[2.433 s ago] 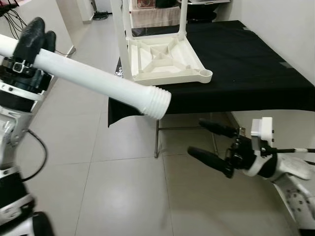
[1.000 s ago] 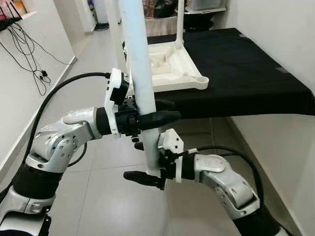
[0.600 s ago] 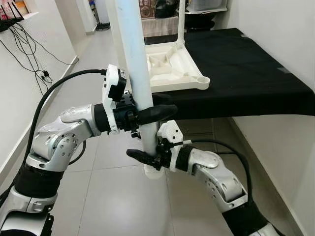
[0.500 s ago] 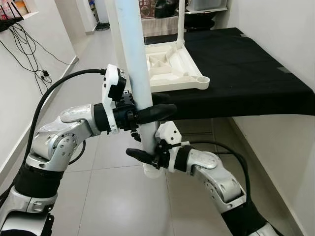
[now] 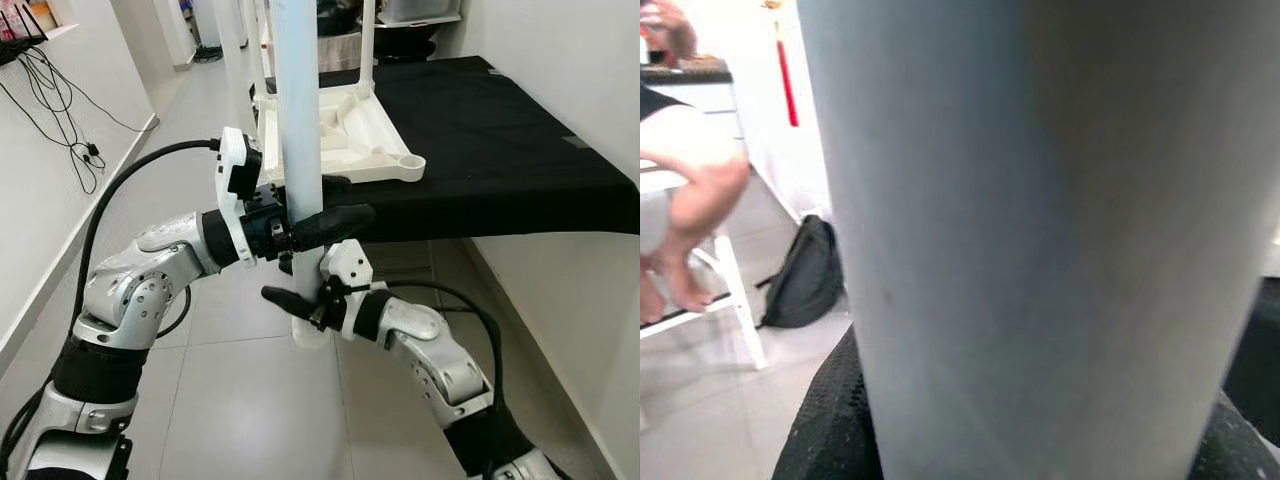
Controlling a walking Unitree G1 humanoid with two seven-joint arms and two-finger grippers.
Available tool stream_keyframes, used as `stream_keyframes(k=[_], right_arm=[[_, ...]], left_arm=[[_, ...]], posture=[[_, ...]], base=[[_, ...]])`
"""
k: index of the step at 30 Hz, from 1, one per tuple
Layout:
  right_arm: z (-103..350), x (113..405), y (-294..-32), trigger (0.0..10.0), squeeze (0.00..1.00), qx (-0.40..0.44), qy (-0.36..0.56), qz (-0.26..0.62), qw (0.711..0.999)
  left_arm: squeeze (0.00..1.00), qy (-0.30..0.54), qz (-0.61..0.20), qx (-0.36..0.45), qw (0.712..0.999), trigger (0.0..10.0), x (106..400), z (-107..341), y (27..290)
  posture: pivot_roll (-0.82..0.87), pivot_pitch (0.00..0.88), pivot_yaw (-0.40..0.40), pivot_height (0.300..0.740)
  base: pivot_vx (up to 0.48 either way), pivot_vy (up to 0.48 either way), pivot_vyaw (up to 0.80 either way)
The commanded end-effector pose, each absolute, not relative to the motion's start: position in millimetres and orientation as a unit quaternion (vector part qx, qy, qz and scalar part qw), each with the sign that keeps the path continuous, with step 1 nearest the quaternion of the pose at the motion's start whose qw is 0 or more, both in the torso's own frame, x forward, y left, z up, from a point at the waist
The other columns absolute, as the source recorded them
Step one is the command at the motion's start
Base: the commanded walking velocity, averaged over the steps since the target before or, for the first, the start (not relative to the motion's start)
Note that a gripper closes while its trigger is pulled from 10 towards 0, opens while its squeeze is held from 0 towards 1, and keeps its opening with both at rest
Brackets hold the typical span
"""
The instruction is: Building children table
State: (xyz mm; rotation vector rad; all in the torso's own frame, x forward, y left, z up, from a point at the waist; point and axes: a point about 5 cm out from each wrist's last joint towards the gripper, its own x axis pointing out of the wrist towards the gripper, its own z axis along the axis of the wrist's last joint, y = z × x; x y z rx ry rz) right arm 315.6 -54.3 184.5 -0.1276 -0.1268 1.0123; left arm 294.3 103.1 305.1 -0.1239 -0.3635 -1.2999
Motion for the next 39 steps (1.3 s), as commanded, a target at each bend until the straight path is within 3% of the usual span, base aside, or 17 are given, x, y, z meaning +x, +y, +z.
stream_keyframes(k=[1,5,7,8,10,11,14,15,16,17,18,20,21,24,27,39], right_arm=[[182,319,-56,0.0,0.0,-0.059,-0.056,0.468,0.88],[184,328,-72,0.0,0.0,-0.042,-0.058,0.426,0.902],[188,337,-92,0.0,0.0,-0.01,-0.063,0.375,0.925],[188,337,-92,0.0,0.0,-0.01,-0.063,0.375,0.925],[195,348,-115,0.0,0.0,0.036,-0.077,0.306,0.948],[198,356,-135,0.0,0.0,0.078,-0.091,0.232,0.965],[198,356,-135,0.0,0.0,0.078,-0.091,0.232,0.965],[199,358,-142,0.0,0.0,0.092,-0.095,0.206,0.97],[196,358,-150,0.9,0.0,0.094,-0.095,0.168,0.977],[196,358,-150,0.9,0.0,0.094,-0.095,0.168,0.977],[189,356,-154,10.0,0.0,0.078,-0.089,0.143,0.983],[173,349,-150,10.0,0.0,0.051,-0.064,0.135,0.988],[173,349,-150,10.0,0.0,0.051,-0.064,0.135,0.988],[159,328,-138,10.0,0.0,0.036,-0.054,0.168,0.984],[154,317,-134,10.0,0.0,0.015,-0.053,0.173,0.983],[147,322,-139,10.0,0.0,0.01,-0.04,0.141,0.989]], left_arm=[[1.0,-0.191,-0.576,-0.061,0.792,10.0,298,313,113],[1.0,-0.207,-0.521,-0.052,0.826,10.0,306,319,134],[1.0,-0.222,-0.456,-0.044,0.861,10.0,314,326,158],[1.0,-0.222,-0.456,-0.044,0.861,10.0,314,326,158],[1.0,-0.219,-0.362,-0.02,0.906,10.0,324,325,185],[1.0,-0.201,-0.259,0.015,0.944,10.0,333,317,209],[1.0,-0.201,-0.259,0.015,0.944,10.0,333,317,209],[1.0,-0.194,-0.221,0.029,0.955,10.0,336,313,217],[1.0,-0.177,-0.172,0.038,0.968,10.0,338,299,223],[1.0,-0.177,-0.172,0.038,0.968,10.0,338,299,223],[0.0,-0.157,-0.138,0.029,0.977,10.0,338,279,221],[0.0,-0.118,-0.127,0.039,0.984,10.0,328,238,196],[0.0,-0.118,-0.127,0.039,0.984,10.0,328,238,196],[0.0,-0.049,-0.168,0.026,0.984,10.0,303,182,154],[0.0,0.004,-0.19,0.008,0.982,10.0,289,153,138],[0.0,0.012,-0.18,-0.012,0.983,10.0,279,135,128]], posture=[[0.02,0.063,0.072,0.74],[0.02,0.068,0.066,0.74],[0.02,0.07,0.065,0.74],[0.02,0.07,0.065,0.74],[0.02,0.074,0.063,0.74],[0.02,0.076,0.06,0.74],[0.02,0.076,0.06,0.74],[0.02,0.076,0.059,0.74],[0.02,0.08,0.056,0.74],[0.02,0.08,0.056,0.74],[0.02,0.085,0.054,0.74],[0.01,0.092,0.054,0.74],[0.01,0.092,0.054,0.74],[0.01,0.099,0.057,0.74],[0.01,0.106,0.055,0.74],[0.0,0.112,0.05,0.74]], base=[[0.0,0.0,0.0],[0.0,0.0,0.0],[0.0,0.0,0.0],[0.0,0.0,0.0],[0.0,0.0,0.0],[0.0,0.0,0.0],[0.0,0.0,0.0],[0.0,0.0,0.0],[0.0,0.0,0.0],[0.0,0.0,0.0],[0.0,0.0,0.0],[0.0,0.0,0.0],[0.0,0.0,0.0],[0.0,0.0,0.0],[0.0,0.0,0.0],[0.0,0.0,0.0]])
